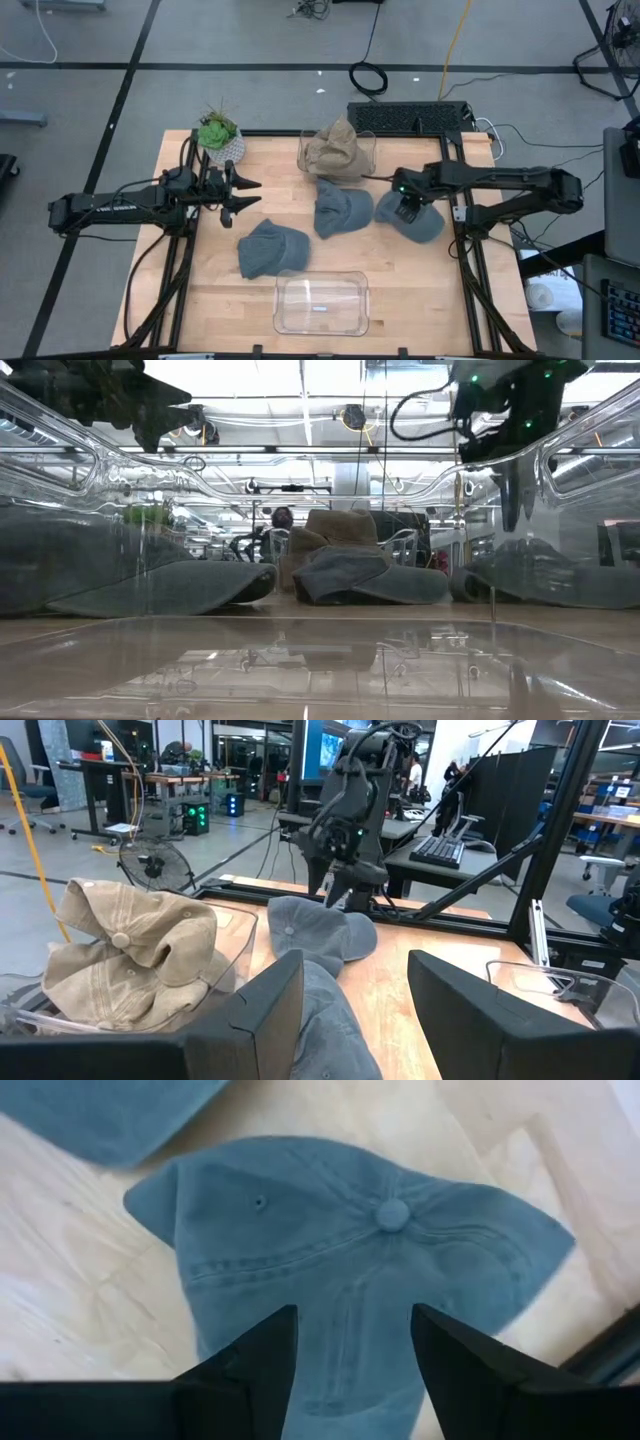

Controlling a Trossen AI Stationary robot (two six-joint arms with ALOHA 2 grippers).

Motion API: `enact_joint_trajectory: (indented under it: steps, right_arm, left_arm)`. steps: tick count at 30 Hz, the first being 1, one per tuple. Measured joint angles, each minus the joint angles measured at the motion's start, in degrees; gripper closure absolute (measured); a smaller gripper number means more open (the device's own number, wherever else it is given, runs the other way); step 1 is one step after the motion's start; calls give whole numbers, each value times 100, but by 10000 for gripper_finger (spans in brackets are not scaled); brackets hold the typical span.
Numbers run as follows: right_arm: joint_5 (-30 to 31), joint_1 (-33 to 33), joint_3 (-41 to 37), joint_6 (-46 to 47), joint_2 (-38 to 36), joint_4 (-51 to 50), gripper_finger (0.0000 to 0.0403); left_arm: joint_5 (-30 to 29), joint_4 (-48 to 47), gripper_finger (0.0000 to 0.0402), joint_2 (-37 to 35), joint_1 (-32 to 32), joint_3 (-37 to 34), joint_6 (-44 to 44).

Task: Pick & Place hat
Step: Put the top right blue cap into the bottom transparent bin

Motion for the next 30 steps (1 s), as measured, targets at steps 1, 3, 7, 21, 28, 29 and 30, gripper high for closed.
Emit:
enact_joint_trajectory:
  steps: [1, 3, 7, 21, 28, 29, 30]
  right_arm:
    - [11, 0, 0, -95, 83, -1, 216]
    - [14, -2, 0, -258, 251, -1, 216]
    - [6, -2, 0, -271, 558, -14, 216]
    - [-1, -2, 0, -247, 1677, -217, 231]
    - [-158, -2, 0, -449, 1815, -219, 350]
    - [-159, -2, 0, -494, 1813, -200, 374]
    - [-163, 0, 0, -559, 1796, -193, 388]
  left_arm:
    - [0, 0, 211, 1, 0, 0, -2]
    - [0, -2, 211, 0, -2, 0, -5]
    - [0, 0, 211, 0, -1, 2, -5]
    - [0, -2, 211, 0, 0, 2, -5]
    - [0, -1, 211, 0, 0, 2, 1]
    - [0, 0, 211, 0, 0, 2, -1]
    - [0, -2, 211, 2, 0, 2, -5]
